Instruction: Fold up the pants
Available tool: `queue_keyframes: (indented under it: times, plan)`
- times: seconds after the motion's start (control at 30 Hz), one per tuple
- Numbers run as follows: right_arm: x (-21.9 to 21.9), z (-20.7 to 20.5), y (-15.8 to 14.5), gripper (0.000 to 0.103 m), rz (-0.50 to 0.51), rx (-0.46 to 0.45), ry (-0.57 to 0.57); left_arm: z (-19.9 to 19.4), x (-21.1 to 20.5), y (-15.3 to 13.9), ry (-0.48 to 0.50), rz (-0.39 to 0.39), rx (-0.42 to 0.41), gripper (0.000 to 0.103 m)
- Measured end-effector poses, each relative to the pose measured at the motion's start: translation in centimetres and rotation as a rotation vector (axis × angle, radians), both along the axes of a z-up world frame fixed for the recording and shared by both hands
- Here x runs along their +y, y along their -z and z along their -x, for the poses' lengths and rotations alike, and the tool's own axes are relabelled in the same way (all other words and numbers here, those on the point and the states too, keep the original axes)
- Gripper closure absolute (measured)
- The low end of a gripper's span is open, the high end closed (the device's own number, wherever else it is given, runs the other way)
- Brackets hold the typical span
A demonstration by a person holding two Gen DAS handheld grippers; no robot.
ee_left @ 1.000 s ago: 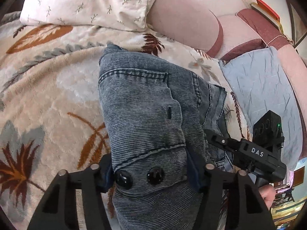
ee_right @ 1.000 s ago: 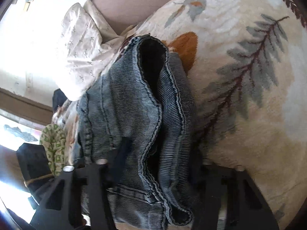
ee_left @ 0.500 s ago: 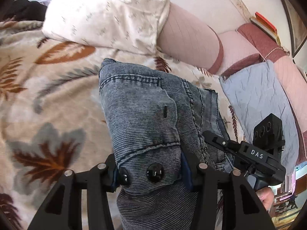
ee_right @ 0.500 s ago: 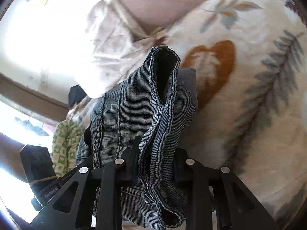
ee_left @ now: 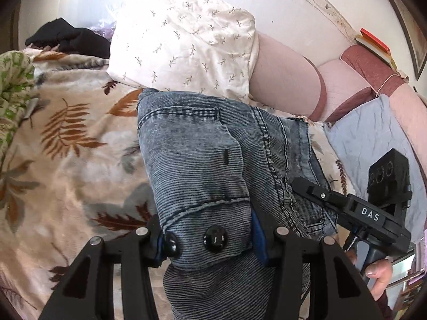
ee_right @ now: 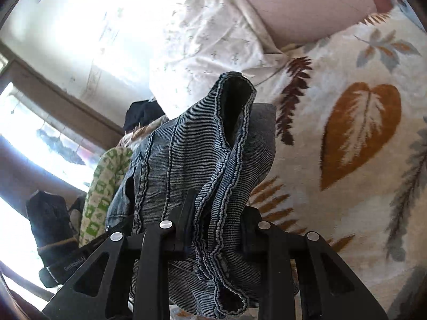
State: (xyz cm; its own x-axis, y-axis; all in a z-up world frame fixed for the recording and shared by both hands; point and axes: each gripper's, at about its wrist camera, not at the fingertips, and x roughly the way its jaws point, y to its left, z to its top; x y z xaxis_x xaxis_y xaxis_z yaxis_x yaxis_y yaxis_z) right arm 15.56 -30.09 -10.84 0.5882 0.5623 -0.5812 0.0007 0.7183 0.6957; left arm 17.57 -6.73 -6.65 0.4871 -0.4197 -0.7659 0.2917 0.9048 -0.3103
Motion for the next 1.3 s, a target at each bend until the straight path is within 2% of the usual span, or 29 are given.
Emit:
queue_keyframes:
  times: [0.13, 0.37, 0.77, 0.93, 1.0, 1.07, 1.13, 1.23, 1.3]
  plan:
    - [0.8, 0.4, -0.4, 0.078, 0.034, -0.015, -0.014, 0.4, -0.4, 0.4, -0.011, -0.03, -0.028, 0.05]
    - [-0.1, 0.5, 0.8, 0.078, 0.069, 0.017, 0.006, -0.3, -2.1, 2.4, -0.005, -0.044, 0.01, 0.05]
    - [-0.3, -0.8, 4.4, 0.078, 0.164, 0.093, 0.036, -1.6, -4.2, 5.5, 0.005, -0.171, -0.016, 0.05]
    - [0.0, -0.9, 5.3, 0.074, 0.197, 0.107, 0.031, -1.7, -4.4, 6.3, -0.004, -0.229, -0.051, 0.038]
    - [0.0, -1.0, 5.8, 0.069, 0.203, 0.123, 0.032, -1.4, -4.6, 6.3, -0.027, -0.297, -0.103, 0.019]
    - [0.1, -1.1, 6.0, 0.064, 0.209, 0.134, 0.032, -0.9, -4.9, 6.1, -0.028, -0.366, -0.173, 0.017]
    - [0.1, -1.1, 6.0, 0.059, 0.218, 0.14, 0.04, -0.5, -5.1, 5.7, -0.018, -0.397, -0.206, 0.016]
    - [0.2, -0.9, 5.5, 0.049, 0.258, 0.141, 0.041, 0.1, -4.8, 4.6, -0.038, -0.422, -0.234, 0.016]
    - [0.2, -0.6, 4.6, 0.048, 0.264, 0.123, 0.042, 0.8, -4.3, 3.4, -0.057, -0.423, -0.262, 0.016]
